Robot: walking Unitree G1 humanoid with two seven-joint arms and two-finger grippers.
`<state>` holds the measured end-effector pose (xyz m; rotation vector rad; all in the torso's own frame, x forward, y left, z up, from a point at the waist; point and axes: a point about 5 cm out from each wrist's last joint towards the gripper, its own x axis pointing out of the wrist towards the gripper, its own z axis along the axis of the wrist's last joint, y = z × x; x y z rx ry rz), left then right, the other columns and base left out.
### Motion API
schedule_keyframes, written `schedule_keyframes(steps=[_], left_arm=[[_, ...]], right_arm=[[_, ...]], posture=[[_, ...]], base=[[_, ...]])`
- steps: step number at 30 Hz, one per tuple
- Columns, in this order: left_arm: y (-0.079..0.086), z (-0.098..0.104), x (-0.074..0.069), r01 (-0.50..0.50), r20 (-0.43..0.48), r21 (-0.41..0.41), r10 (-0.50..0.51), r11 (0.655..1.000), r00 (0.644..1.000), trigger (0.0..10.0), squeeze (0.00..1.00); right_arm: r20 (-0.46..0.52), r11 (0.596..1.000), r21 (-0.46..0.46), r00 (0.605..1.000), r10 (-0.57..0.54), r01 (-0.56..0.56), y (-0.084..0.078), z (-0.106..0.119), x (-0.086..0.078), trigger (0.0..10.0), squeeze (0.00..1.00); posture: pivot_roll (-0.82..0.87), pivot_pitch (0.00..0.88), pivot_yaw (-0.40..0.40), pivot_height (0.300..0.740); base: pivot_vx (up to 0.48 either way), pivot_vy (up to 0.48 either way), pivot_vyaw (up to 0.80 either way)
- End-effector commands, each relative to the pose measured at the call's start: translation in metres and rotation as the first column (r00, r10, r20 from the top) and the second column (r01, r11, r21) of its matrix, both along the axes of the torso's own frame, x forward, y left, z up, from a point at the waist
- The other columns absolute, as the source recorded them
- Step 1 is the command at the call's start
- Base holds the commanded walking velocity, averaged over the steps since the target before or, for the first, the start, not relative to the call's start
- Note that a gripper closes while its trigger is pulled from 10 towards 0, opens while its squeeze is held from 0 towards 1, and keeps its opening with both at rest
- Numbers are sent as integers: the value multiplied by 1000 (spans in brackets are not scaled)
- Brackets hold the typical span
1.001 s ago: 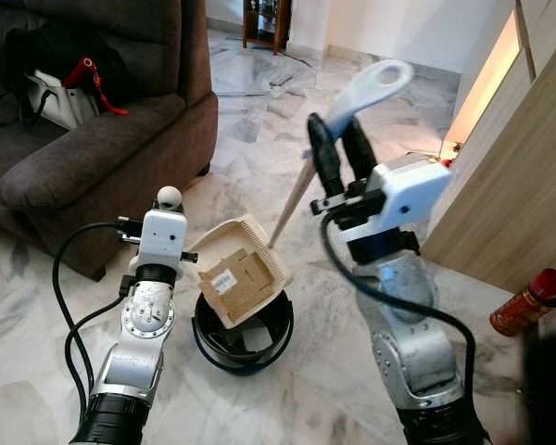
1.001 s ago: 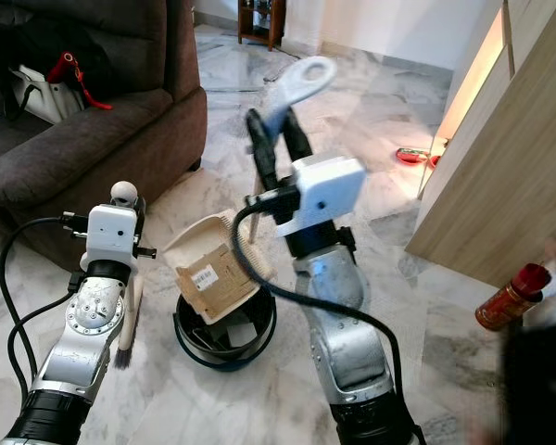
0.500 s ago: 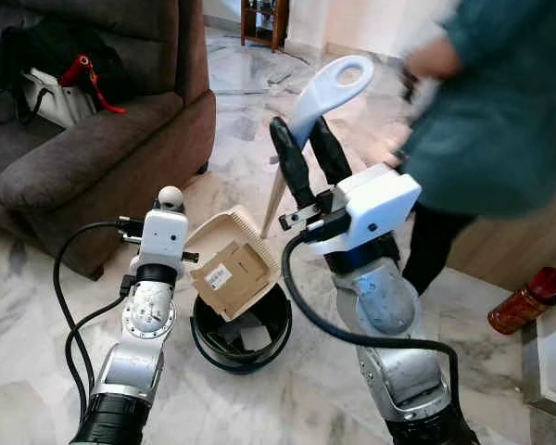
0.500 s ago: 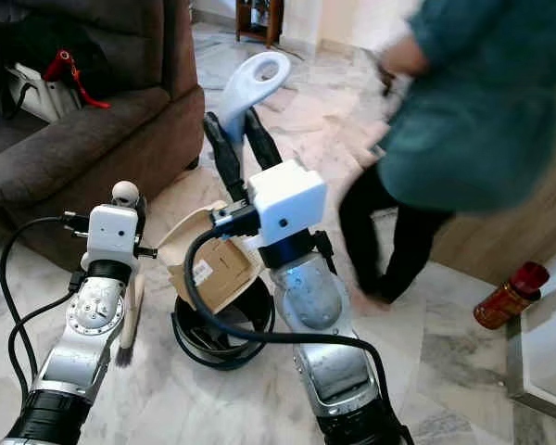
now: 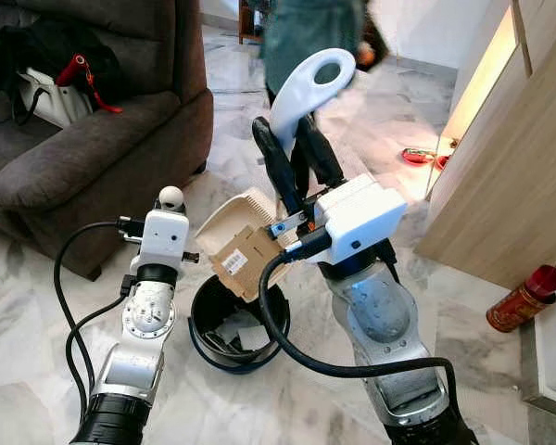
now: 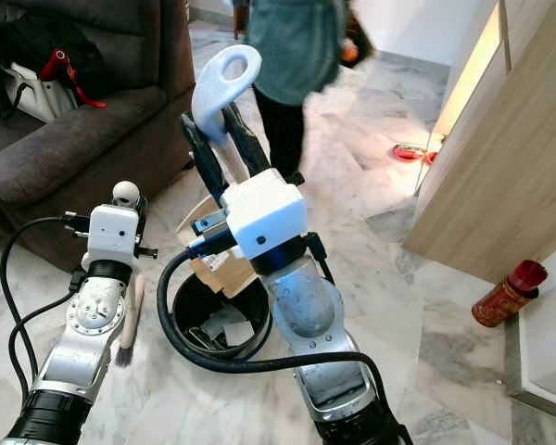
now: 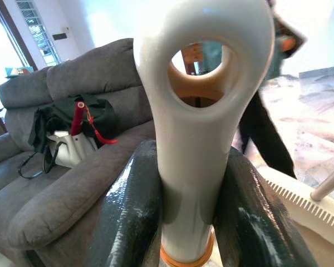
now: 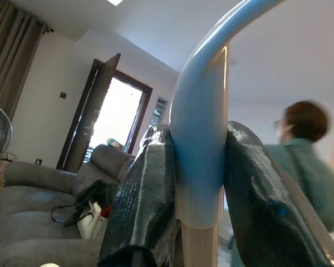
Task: Sweep floor
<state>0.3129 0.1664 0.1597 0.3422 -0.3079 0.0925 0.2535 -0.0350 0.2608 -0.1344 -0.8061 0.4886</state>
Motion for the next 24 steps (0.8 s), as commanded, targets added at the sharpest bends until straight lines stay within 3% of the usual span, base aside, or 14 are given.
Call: schedule_keyframes(steps=[1, 24], left_arm=[[-4, 15, -2, 25, 78, 23, -27, 999, 997, 10000, 0], [-5, 15, -2, 28, 76, 22, -29, 999, 997, 10000, 0]], right_arm=[[157, 1000, 15, 988, 13, -16, 1, 21, -16, 10000, 0], [242, 998, -63, 970, 18, -2, 10, 22, -25, 10000, 0]], posture=[[118, 94, -69, 740], [119, 94, -70, 740]], base=[[0, 0, 0], [0, 0, 0]])
